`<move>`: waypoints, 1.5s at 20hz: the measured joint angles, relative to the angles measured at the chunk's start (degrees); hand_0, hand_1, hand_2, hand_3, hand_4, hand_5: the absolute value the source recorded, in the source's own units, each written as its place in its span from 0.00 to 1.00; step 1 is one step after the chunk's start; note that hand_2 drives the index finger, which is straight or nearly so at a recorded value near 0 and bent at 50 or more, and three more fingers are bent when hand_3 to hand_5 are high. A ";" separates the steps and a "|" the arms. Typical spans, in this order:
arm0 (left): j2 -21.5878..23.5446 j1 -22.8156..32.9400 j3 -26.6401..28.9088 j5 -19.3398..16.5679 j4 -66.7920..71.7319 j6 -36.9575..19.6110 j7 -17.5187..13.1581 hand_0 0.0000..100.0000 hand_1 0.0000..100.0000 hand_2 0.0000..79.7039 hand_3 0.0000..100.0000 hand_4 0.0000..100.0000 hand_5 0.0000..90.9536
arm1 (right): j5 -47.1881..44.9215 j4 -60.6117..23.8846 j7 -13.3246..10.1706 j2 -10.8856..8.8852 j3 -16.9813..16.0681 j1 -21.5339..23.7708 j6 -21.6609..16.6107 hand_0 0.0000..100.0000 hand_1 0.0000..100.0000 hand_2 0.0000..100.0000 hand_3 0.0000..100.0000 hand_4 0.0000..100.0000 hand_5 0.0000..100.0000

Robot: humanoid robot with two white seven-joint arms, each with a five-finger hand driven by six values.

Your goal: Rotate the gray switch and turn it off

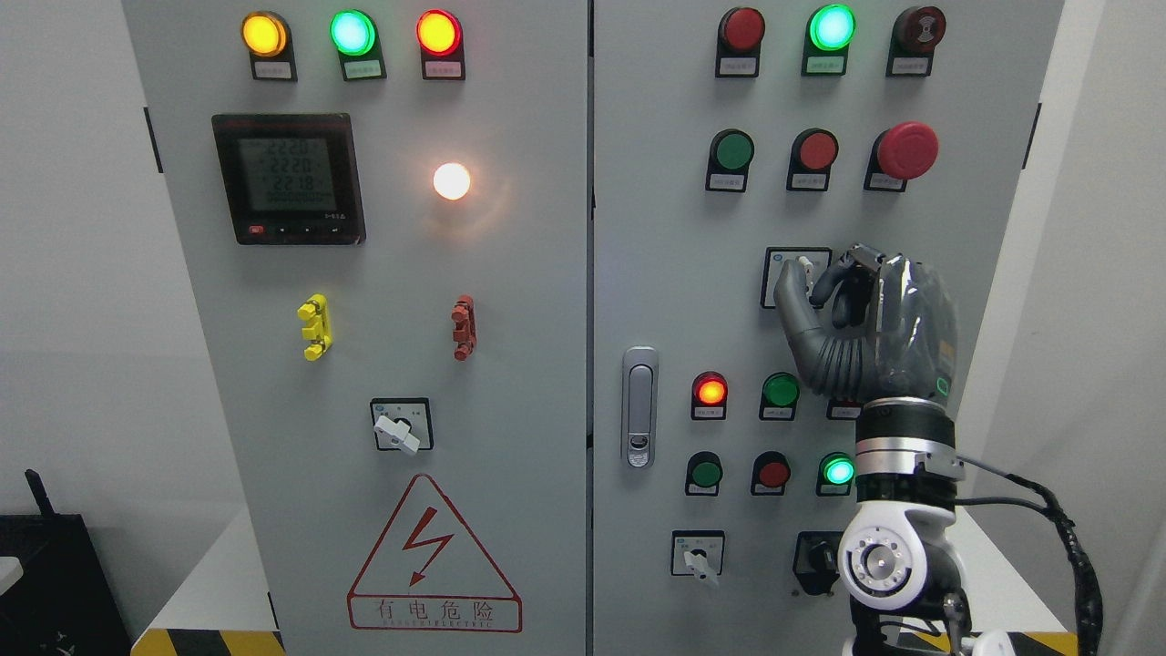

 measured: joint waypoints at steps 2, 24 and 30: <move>0.00 0.00 0.00 0.00 0.00 0.00 0.00 0.12 0.39 0.00 0.00 0.00 0.00 | -0.01 0.00 0.01 0.00 0.00 0.00 -0.08 0.34 0.46 0.77 1.00 1.00 1.00; 0.00 0.00 0.00 0.00 0.00 -0.01 0.00 0.12 0.39 0.00 0.00 0.00 0.00 | -0.02 -0.43 -0.64 -0.20 0.01 0.51 -2.22 0.31 0.48 0.77 1.00 1.00 1.00; 0.00 0.00 0.00 0.00 0.00 -0.01 0.00 0.12 0.39 0.00 0.00 0.00 0.00 | -0.02 -1.05 -1.95 -0.67 -0.09 1.89 -5.00 0.30 0.48 0.76 1.00 1.00 1.00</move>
